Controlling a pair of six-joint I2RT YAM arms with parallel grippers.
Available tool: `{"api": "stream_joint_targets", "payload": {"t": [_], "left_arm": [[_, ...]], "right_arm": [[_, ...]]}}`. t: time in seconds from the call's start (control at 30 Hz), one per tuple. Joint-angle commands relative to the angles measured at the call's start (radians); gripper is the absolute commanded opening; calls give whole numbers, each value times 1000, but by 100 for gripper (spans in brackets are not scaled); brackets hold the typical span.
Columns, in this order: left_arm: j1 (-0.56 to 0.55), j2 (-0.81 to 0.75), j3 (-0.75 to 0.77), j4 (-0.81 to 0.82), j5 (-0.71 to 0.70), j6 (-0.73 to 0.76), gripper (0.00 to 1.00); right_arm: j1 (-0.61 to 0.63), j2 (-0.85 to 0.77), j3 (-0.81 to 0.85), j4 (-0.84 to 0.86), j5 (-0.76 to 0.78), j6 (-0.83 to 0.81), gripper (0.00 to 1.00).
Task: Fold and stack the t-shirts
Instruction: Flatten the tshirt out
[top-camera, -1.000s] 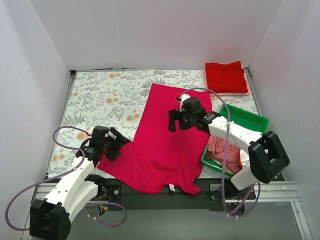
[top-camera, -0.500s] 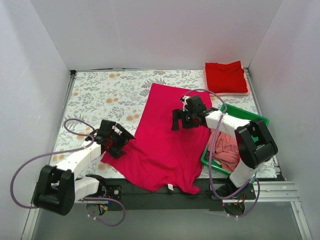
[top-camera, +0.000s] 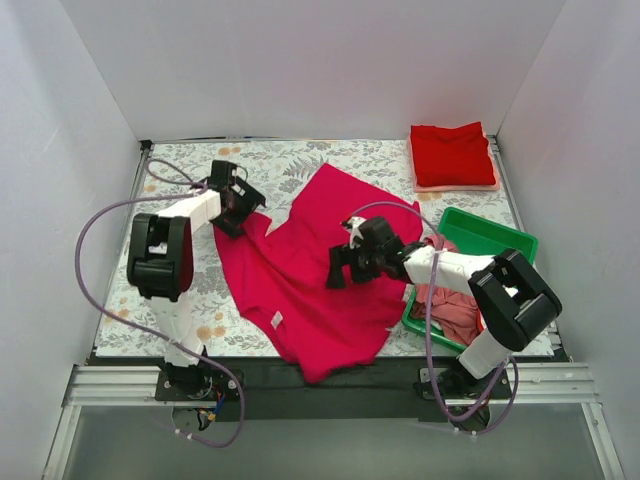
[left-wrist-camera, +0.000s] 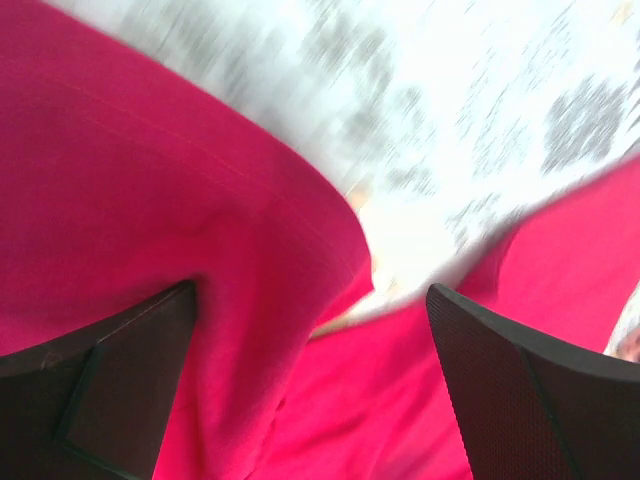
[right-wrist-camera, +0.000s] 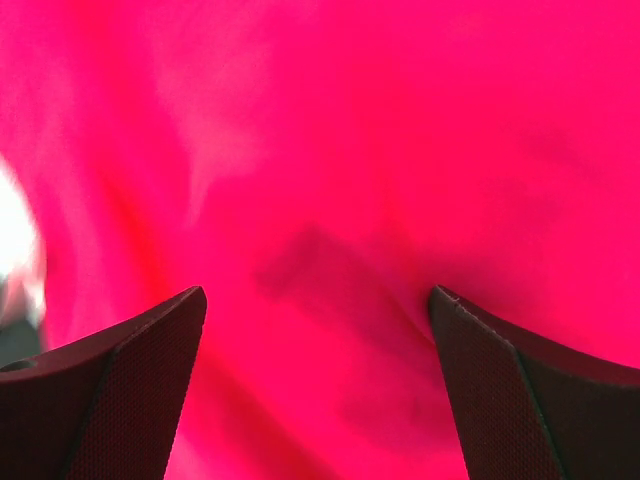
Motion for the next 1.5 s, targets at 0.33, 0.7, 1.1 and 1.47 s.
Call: {"api": "stream_joint_targets", "payload": {"t": [0.33, 0.7, 1.1, 1.47], "left_arm": [[15, 68, 250, -125, -214, 169, 98], [32, -242, -78, -40, -284, 117, 98], [52, -150, -131, 42, -128, 141, 98], [68, -12, -54, -11, -229, 137, 98]], "right_arm": [[298, -129, 105, -9, -20, -50, 98], [-53, 113, 341, -77, 1, -51, 98], [-213, 420, 579, -152, 11, -93, 98], [-342, 411, 464, -152, 44, -63, 98]]}}
